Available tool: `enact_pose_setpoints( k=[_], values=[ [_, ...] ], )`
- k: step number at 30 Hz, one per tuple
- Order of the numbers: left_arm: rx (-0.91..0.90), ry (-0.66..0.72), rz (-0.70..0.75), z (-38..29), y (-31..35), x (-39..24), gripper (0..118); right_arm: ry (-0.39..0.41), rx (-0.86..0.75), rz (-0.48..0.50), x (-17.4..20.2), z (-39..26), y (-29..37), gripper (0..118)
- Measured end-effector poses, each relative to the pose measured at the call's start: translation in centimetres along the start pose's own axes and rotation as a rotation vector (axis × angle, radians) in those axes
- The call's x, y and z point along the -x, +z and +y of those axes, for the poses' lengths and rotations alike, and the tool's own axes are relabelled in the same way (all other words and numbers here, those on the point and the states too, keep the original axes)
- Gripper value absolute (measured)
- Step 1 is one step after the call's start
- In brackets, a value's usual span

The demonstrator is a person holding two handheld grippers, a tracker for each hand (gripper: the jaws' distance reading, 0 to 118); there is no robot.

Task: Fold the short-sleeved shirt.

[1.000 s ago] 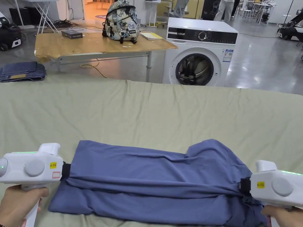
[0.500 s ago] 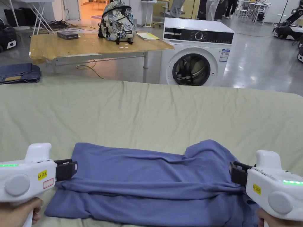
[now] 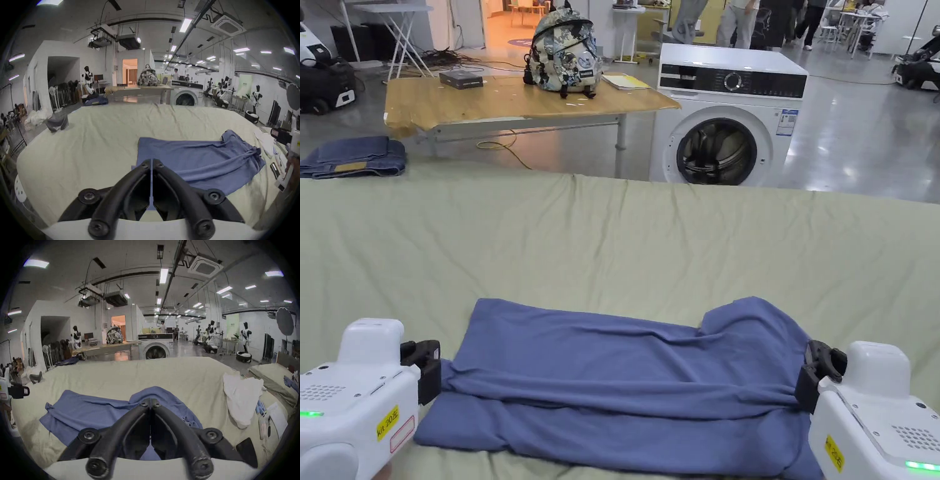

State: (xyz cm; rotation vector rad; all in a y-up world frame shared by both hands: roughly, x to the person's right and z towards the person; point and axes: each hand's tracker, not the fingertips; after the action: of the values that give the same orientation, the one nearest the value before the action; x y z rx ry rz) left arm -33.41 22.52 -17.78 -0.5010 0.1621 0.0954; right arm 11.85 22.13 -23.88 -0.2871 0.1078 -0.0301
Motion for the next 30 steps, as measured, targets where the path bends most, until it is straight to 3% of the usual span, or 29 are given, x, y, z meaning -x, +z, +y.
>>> enact_pose_setpoints(
  k=[9, 10, 11, 13, 15, 19, 23, 24, 27, 30],
  values=[
    [0.401, 0.126, -0.119, -0.8, -6.9, 4.3, 0, 0.019, 0.053, -0.006, -0.9, -1.3, 0.3, 0],
    [0.438, 0.139, -0.131, -0.8, -7.7, 4.5, 5, 0.020, 0.062, -0.008, -1.0, -1.5, 0.2, 0],
    [0.490, 0.130, -0.115, -0.8, -8.6, 4.5, 23, 0.022, 0.073, -0.012, -1.2, -1.7, 0.2, 0],
    [0.538, 0.091, -0.096, -0.8, -9.5, 4.2, 71, 0.024, 0.083, -0.018, -1.5, -2.0, 0.2, 0],
    [0.580, 0.084, -0.091, -0.9, -10.6, 4.1, 73, 0.027, 0.095, -0.023, -1.8, -2.2, 0.3, 0],
    [0.654, 0.108, -0.072, -1.4, -11.9, 3.4, 73, 0.044, 0.114, -0.035, -2.1, -2.7, 0.3, 0],
    [0.665, -0.059, 0.020, -2.3, -11.7, 0.8, 64, 0.047, 0.137, -0.041, -2.6, -3.1, 0.4, 0],
    [0.662, -0.079, 0.015, -2.4, -11.5, 0.2, 56, 0.047, 0.141, -0.044, -2.7, -3.2, 0.5, 0],
    [0.648, -0.062, -0.006, -2.5, -11.5, 0.2, 6, 0.042, 0.154, -0.053, -3.3, -3.5, 0.5, 0],
    [0.627, -0.064, -0.028, -2.6, -10.8, 0.5, 2, 0.030, 0.167, -0.056, -4.0, -3.5, 0.5, 0]
  ],
)
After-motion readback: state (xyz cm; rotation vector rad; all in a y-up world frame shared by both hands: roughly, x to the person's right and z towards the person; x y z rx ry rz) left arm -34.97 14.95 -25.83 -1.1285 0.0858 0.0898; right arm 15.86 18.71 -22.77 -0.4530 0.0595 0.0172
